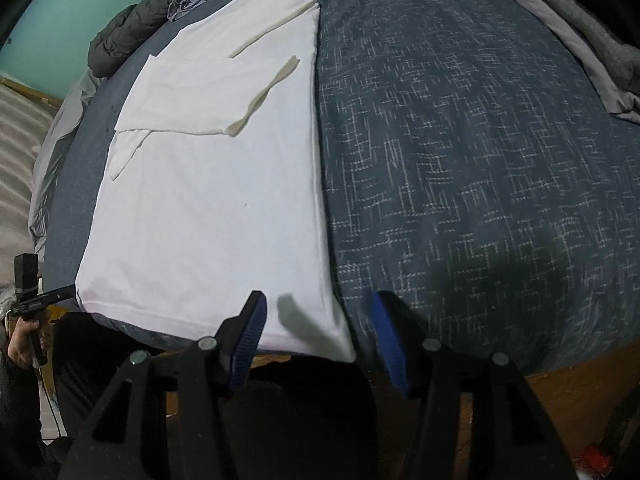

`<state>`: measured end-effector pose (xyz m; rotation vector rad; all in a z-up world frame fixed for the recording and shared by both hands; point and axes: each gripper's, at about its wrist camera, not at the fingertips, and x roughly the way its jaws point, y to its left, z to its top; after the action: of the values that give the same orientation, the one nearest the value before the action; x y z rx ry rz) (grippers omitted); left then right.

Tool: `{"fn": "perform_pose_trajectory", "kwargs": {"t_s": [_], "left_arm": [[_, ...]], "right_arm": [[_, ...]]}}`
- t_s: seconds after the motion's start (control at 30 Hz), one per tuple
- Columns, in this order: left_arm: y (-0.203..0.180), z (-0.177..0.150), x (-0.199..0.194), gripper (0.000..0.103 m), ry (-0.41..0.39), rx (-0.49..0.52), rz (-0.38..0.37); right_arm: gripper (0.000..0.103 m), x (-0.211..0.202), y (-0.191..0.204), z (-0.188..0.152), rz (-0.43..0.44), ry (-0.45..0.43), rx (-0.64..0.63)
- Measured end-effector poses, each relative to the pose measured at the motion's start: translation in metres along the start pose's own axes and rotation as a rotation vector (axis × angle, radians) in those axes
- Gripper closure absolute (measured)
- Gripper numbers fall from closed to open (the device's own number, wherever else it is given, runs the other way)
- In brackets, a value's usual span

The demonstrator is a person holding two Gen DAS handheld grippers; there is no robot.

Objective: Fold clothes
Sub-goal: 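Move both grippers to the shirt hem and close them on it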

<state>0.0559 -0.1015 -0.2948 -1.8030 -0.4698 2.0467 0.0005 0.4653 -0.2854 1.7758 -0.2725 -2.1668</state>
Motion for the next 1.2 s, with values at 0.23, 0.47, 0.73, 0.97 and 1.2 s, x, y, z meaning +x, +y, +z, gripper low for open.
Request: {"fn": "perform_pose_trajectory", "kwargs": {"t_s": [0.23, 0.47, 0.73, 0.97, 1.2], "left_arm": [[0.005, -0.004, 0.001, 0.047, 0.005, -0.016, -0.018], [0.004, -0.012, 0.0, 0.05, 0.01, 0.013, -0.009], [-0.01, -0.011, -0.004, 0.089, -0.013, 0.075, 0.012], [-0.016, -0.005, -0.026, 0.095, -0.052, 0.097, -0.009], [-0.019, 0.01, -0.052, 0.101, -0.11, 0.103, -0.014]], "right_arm": [[0.048, 0.003, -0.004, -0.004, 0.021, 0.011, 0.007], [0.06, 0.005, -0.007, -0.009, 0.043, 0.028, -0.004], [0.098, -0.01, -0.001, -0.008, 0.027, 0.013, -0.041], [0.099, -0.034, 0.004, -0.003, 0.072, -0.03, -0.061], [0.099, -0.063, 0.005, 0.012, 0.142, -0.084, -0.043]]}}
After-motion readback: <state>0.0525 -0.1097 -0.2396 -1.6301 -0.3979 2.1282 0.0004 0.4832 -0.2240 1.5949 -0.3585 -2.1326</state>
